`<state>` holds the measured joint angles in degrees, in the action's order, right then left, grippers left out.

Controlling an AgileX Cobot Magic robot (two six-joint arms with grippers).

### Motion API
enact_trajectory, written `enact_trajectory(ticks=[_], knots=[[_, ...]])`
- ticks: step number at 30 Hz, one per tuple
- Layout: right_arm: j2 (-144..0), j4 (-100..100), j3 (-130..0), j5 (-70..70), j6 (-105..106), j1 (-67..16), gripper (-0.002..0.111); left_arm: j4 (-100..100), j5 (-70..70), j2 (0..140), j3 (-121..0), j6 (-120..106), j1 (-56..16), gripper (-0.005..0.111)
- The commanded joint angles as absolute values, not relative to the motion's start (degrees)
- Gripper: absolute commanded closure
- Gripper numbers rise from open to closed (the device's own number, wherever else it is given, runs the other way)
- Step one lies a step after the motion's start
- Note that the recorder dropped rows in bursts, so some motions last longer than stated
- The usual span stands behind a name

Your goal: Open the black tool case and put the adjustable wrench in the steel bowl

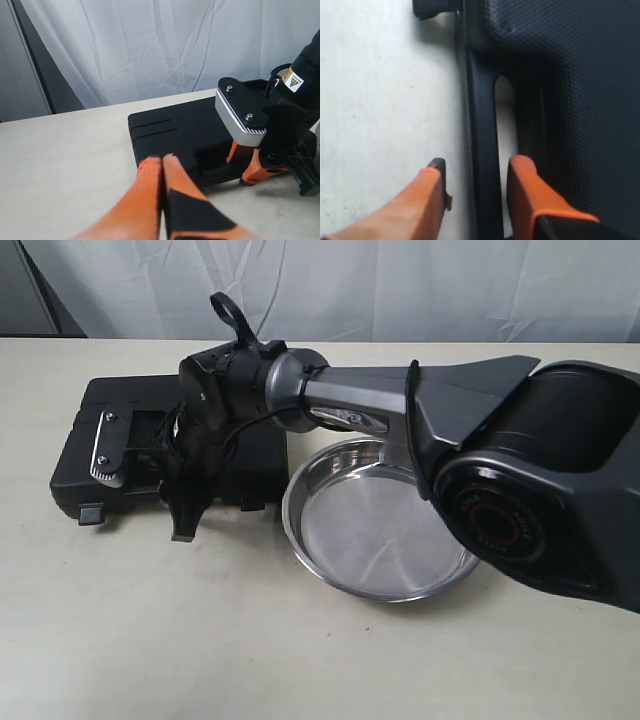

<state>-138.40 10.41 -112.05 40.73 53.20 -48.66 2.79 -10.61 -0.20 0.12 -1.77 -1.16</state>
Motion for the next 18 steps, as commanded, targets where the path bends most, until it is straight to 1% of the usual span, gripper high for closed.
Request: enact_trajectory(ticks=[1,18], knots=[[-138.37,10.62,-112.3,39.98,53.43,-48.66,0.069,2.71,-10.24,0.0,0.0,-1.72,-1.22,0.106],[-138.0,10.42,-112.3,39.93,53.43,-48.66,0.069,2.71,-10.34,0.0,0.0,-1.72,-1.22,0.106]])
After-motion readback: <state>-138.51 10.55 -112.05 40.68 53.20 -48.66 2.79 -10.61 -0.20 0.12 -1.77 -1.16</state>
